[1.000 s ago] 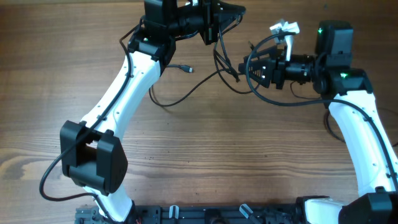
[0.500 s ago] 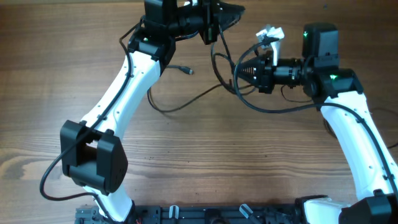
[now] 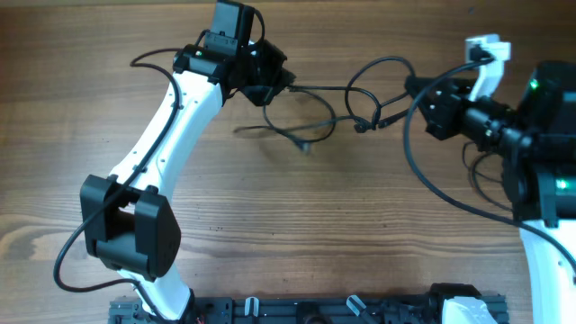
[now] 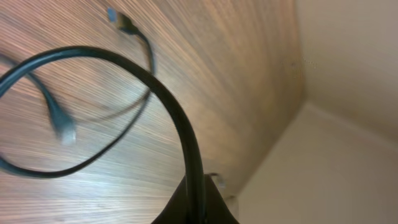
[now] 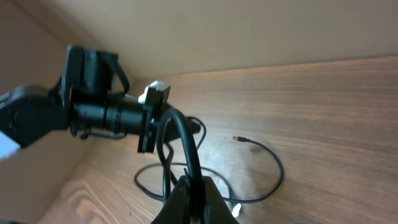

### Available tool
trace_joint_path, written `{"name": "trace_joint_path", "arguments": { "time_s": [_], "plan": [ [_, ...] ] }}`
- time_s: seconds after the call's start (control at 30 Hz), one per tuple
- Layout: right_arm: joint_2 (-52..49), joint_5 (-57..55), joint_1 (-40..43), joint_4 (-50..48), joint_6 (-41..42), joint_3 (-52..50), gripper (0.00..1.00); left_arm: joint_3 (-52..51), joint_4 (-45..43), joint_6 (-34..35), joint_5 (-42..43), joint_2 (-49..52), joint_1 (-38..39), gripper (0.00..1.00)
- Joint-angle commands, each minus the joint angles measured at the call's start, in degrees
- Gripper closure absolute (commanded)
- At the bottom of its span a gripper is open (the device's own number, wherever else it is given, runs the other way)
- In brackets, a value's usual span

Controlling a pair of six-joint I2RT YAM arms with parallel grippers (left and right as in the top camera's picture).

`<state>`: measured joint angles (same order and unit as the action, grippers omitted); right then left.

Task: Untangle cables

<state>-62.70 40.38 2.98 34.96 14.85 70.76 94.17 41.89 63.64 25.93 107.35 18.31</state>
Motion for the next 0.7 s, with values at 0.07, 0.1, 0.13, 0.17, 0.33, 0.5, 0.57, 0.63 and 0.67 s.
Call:
{"name": "trace_joint_path", "arguments": {
  "time_s": [0.07,0.1,0.13,0.17,0.33,0.5,0.57,0.63,0.67],
  "plan": [
    [2.6,-9.7,2.6,0.0,8.7,1.0,0.96,0.0,4.9,-24.7,-6.1,-0.3,-1.2,0.96],
    [2.6,-10.6,3.3,-0.5,10.1,1.0,0.96,0.0,6.2,-28.0,-6.1,-0.3,-1.2,0.96],
    [2.6,-10.6,4.1,-1.4,11.0,1.0,0.96,0.0,7.3,-30.6,-6.1,-0.3,-1.2,0.96],
    [2.6,-10.6,4.8,-2.3,12.0,1.0,0.96,0.0,8.1,-32.3,-6.2,-0.3,-1.2,0.96],
    [2.7,-6.0,9.5,-7.3,14.3,4.0,0.96,0.0,14.1,-34.9,-16.0,-0.3,-1.3,0.96],
    [2.7,-5.8,13.5,-7.0,15.3,7.3,0.96,-0.1,17.8,-34.9,-24.9,-0.3,-1.3,0.96],
    [2.7,-5.8,14.8,-6.2,15.4,7.3,0.96,-0.1,18.6,-34.9,-27.4,-0.3,-1.3,0.96],
    [2.6,-6.5,16.3,-4.0,15.3,7.3,0.96,-0.1,19.0,-34.9,-29.9,-0.3,-1.3,0.96],
    [2.6,-8.2,17.2,-2.6,15.3,7.3,0.96,-0.1,19.1,-34.9,-31.0,-0.3,-1.3,0.96]
  ]
}}
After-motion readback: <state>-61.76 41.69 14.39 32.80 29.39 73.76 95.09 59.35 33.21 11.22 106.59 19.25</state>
